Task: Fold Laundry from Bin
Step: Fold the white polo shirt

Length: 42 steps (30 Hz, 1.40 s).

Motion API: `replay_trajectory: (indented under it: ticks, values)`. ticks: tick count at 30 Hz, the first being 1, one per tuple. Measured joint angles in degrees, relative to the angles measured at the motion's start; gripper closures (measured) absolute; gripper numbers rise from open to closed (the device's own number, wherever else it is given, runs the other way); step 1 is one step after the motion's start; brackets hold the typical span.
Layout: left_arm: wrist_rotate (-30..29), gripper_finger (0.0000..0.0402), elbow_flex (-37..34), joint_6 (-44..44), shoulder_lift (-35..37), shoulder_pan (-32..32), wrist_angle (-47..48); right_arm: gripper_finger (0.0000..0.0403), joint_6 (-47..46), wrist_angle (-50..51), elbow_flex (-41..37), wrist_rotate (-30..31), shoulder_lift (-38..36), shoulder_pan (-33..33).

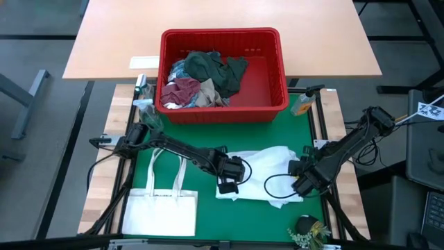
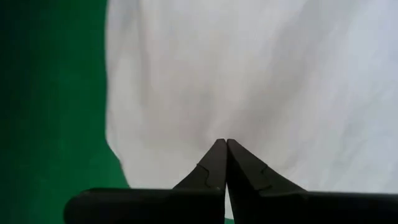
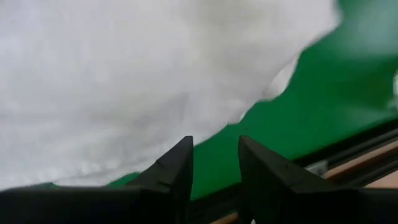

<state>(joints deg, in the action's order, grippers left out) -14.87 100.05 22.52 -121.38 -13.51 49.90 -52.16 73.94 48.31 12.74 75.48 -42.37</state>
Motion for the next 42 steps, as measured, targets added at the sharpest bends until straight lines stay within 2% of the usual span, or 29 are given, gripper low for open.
replay_trajectory:
  ticks: [8, 12, 16, 19, 28, 34, 39, 42]
  values:
    - [-2.49, 0.0401, 4.06, -0.78, 0.00, 1.47, 2.16, 0.0274, 0.20, 0.93, 2.23, 14.85, 0.00, 0.02]
    - [-2.83, 0.0401, 4.06, -0.60, 0.00, 3.02, 2.24, 0.0274, 0.21, -0.19, 0.65, 17.18, 0.00, 1.31]
    - [-2.92, 0.0401, 4.06, -0.21, 0.00, 4.67, 2.15, 0.0274, 1.86, -4.63, -3.03, 16.35, 0.00, 4.56]
    - [-2.92, 0.0401, 3.39, 1.46, -0.07, 5.54, 1.09, 0.0274, 5.19, -9.44, -6.31, 12.91, 0.00, 7.11]
    - [-2.58, 0.0401, -7.08, 3.07, -0.24, 7.41, -5.68, 0.0274, 6.01, -13.14, -11.86, 0.73, 0.00, 9.40]
    - [-2.89, 0.0401, -10.66, 5.94, -0.31, 9.02, -5.59, 0.0274, 6.05, -14.13, -13.18, -1.97, 0.00, 9.40]
    - [-3.65, 0.0401, -10.63, 6.93, -0.29, 9.54, -5.28, 0.0274, 6.03, -13.89, -13.19, -3.09, 0.00, 9.40]
    - [-3.66, 0.0401, -8.87, 6.93, 0.06, 9.54, -1.20, 0.0274, 6.31, -12.12, -12.61, -3.70, 0.00, 9.40]
